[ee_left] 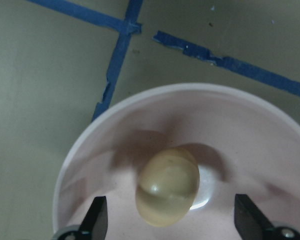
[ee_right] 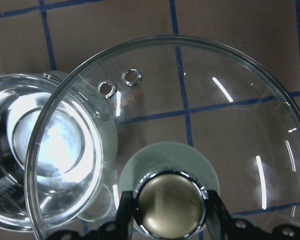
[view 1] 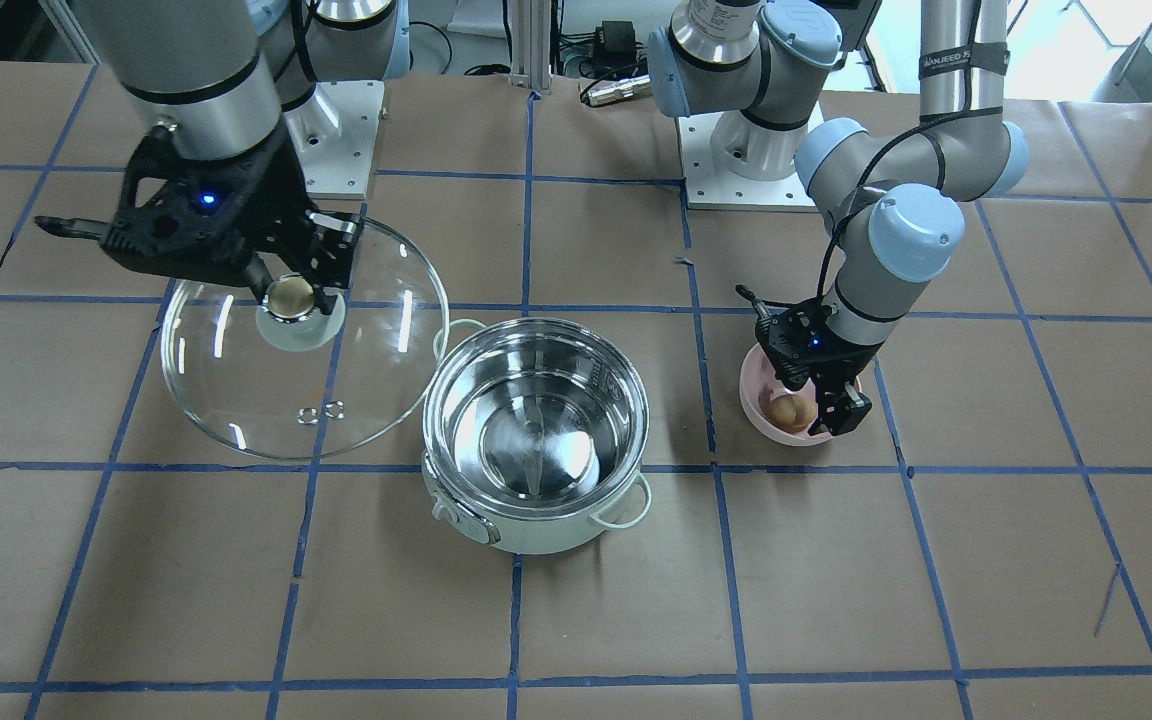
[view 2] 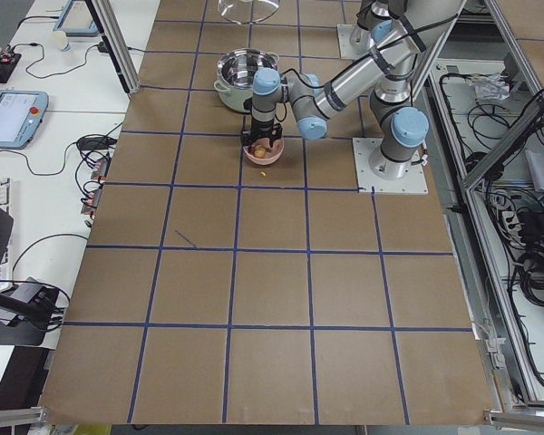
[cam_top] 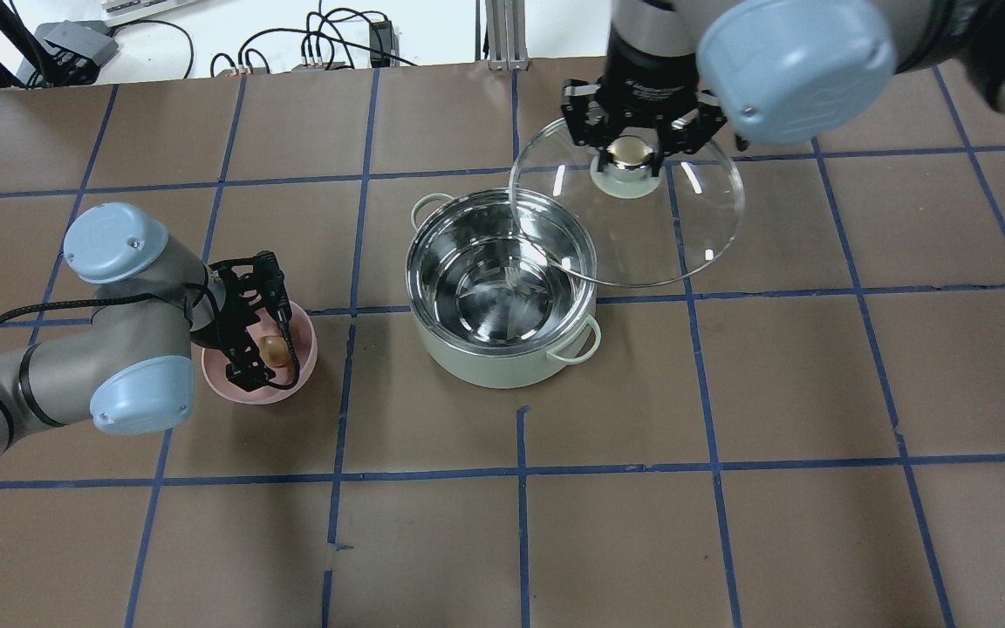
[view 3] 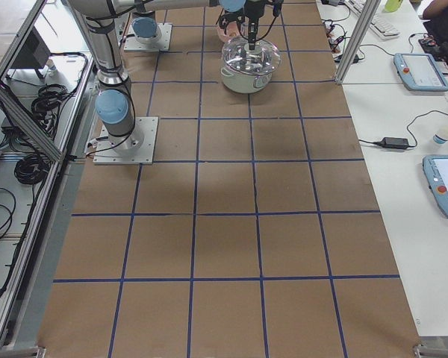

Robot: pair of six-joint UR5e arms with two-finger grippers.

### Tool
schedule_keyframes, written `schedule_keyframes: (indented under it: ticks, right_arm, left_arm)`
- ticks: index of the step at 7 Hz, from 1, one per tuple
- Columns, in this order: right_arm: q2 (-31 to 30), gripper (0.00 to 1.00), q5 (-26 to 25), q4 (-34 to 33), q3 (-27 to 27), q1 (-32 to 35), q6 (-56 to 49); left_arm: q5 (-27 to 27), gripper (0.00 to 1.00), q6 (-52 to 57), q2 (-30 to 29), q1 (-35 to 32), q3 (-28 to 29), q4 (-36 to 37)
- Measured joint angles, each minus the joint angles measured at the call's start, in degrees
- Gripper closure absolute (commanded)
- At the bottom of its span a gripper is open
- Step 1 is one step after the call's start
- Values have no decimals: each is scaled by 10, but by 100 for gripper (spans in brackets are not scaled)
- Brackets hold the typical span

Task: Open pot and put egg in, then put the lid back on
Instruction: 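Lift the glass lid off the pot with the right gripper and hold it aside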

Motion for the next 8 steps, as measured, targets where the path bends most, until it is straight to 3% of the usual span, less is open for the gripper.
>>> schedule_keyframes:
  ticks: [2, 6, 7, 8]
  right_arm:
    - [-6, 92, 4, 13, 10, -32, -49]
    - [-8, 91, 5, 1, 13, -37, -70]
    - [-9, 91, 5, 3, 13, -37, -72]
    - [-9, 91, 5, 3, 13, -37, -73]
  left_arm:
    - [-2, 9, 15, -9, 0, 2, 1]
    - [1, 24, 1, -20, 1, 3, 1]
    - [2, 38, 1, -24, 1, 4, 2]
    - [2, 59, 3, -29, 0, 5, 2]
